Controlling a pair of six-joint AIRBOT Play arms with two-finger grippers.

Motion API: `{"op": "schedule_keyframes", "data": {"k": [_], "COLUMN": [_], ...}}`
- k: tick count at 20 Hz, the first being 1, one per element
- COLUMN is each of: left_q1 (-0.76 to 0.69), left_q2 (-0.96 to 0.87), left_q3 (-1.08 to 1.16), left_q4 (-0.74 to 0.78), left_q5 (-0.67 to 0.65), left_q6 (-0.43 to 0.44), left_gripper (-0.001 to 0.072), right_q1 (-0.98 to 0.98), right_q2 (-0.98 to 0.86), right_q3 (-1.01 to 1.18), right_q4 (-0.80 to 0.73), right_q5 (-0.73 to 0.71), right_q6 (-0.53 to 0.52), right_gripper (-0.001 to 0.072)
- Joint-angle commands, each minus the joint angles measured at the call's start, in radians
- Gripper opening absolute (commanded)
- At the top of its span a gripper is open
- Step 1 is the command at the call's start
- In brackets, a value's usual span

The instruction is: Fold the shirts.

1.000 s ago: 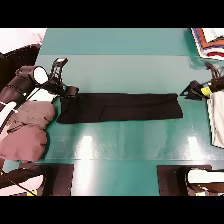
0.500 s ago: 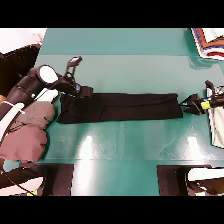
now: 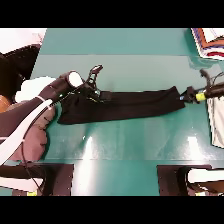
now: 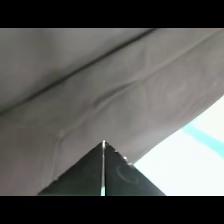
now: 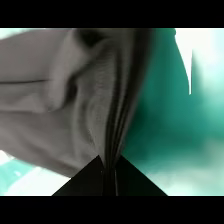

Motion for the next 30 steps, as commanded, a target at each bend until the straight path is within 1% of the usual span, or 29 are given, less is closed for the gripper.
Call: {"op": "schedule_keyframes", "data": {"k": [1, 2, 5, 9, 13, 15, 17, 19, 21, 22, 24, 25, 26, 27, 28, 29, 30], "left_q1": [-0.007, -0.007, -0.021, -0.08, -0.104, -0.085, -0.034, 0.044, 0.155, 0.211, 0.323, 0.376, 0.42, 0.465, 0.5, 0.531, 0.551], "left_q2": [-0.112, -0.135, -0.17, -0.208, -0.221, -0.212, -0.166, -0.08, 0.043, 0.104, 0.221, 0.274, 0.314, 0.349, 0.373, 0.392, 0.399], "left_q3": [0.088, 0.108, 0.127, 0.131, 0.133, 0.141, 0.145, 0.145, 0.145, 0.145, 0.145, 0.145, 0.145, 0.145, 0.145, 0.145, 0.145], "left_q4": [-0.076, -0.08, -0.079, -0.079, -0.079, -0.064, -0.013, 0.071, 0.154, 0.192, 0.279, 0.321, 0.343, 0.344, 0.345, 0.344, 0.344], "left_q5": [0.0, 0.0, 0.009, 0.064, 0.129, 0.107, 0.068, 0.031, -0.011, -0.03, -0.053, -0.061, -0.069, -0.08, -0.093, -0.108, -0.122], "left_q6": [-0.001, -0.001, 0.0, 0.006, 0.007, 0.006, 0.006, 0.005, 0.006, 0.007, 0.007, 0.007, 0.007, 0.007, 0.007, 0.007, 0.007], "left_gripper": [0.0026, 0.0026, 0.0026, 0.0026, 0.0026, 0.0025, 0.0025, 0.0026, 0.0026, 0.0026, 0.0026, 0.0026, 0.0026, 0.0027, 0.0027, 0.0027, 0.0027], "right_q1": [0.059, 0.093, 0.222, 0.416, 0.559, 0.609, 0.66, 0.718, 0.799, 0.853, 0.972, 1.029, 1.084, 1.123, 1.154, 1.17, 1.176], "right_q2": [0.107, 0.138, 0.195, 0.198, 0.198, 0.191, 0.177, 0.142, 0.085, 0.051, -0.038, -0.093, -0.154, -0.208, -0.261, -0.303, -0.335], "right_q3": [0.132, 0.171, 0.289, 0.418, 0.441, 0.442, 0.442, 0.442, 0.442, 0.443, 0.478, 0.519, 0.57, 0.614, 0.657, 0.694, 0.736], "right_q4": [0.087, 0.094, 0.136, 0.135, 0.135, 0.137, 0.141, 0.214, 0.321, 0.352, 0.349, 0.325, 0.276, 0.234, 0.226, 0.243, 0.229], "right_q5": [0.068, 0.067, 0.062, 0.025, -0.053, -0.083, -0.11, -0.122, -0.162, -0.208, -0.278, -0.306, -0.339, -0.359, -0.354, -0.327, -0.277], "right_q6": [0.048, 0.077, 0.117, 0.153, 0.155, 0.155, 0.152, 0.134, 0.06, 0.042, 0.003, -0.008, -0.008, -0.006, -0.005, -0.003, 0.019], "right_gripper": [0.0016, 0.0016, 0.0016, 0.0016, 0.0016, 0.0016, 0.0016, 0.0016, 0.0016, 0.0017, 0.0017, 0.0018, 0.0038, 0.0175, 0.047, 0.0669, 0.0656]}}
